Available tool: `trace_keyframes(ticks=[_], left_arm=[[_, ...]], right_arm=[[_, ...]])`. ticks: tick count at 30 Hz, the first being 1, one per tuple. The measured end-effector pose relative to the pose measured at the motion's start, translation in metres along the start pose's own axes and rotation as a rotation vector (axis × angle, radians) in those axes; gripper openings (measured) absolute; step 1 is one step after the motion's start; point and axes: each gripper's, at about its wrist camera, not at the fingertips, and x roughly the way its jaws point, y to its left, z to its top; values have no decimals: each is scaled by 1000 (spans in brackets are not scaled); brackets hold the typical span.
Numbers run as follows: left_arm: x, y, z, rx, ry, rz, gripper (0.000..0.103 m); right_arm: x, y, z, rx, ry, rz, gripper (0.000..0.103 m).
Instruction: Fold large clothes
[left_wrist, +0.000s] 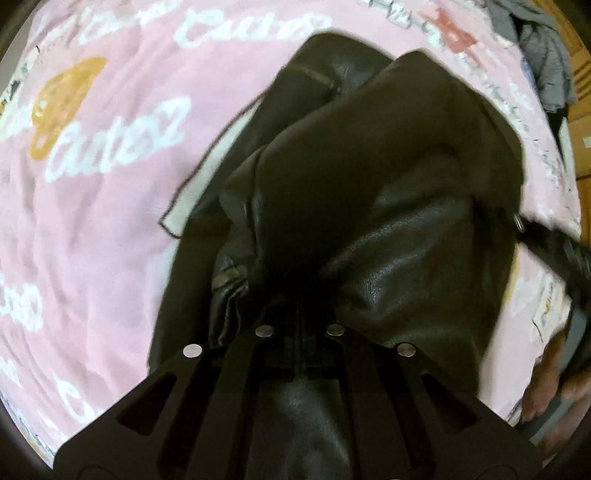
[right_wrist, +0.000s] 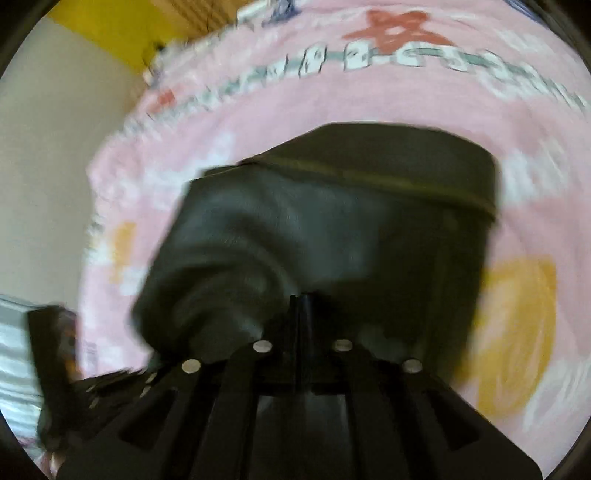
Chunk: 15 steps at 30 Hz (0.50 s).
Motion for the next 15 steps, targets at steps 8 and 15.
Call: trace_keyframes(ticks=[8,15], left_arm=[[-33,-35,27,155,-122,-2,2],[12,-30,33,227,-78,11,2]], right_arm=[[-75,53,-175,-169,-64,3,6],[-32,64,-217,-212,-72,-157,3]])
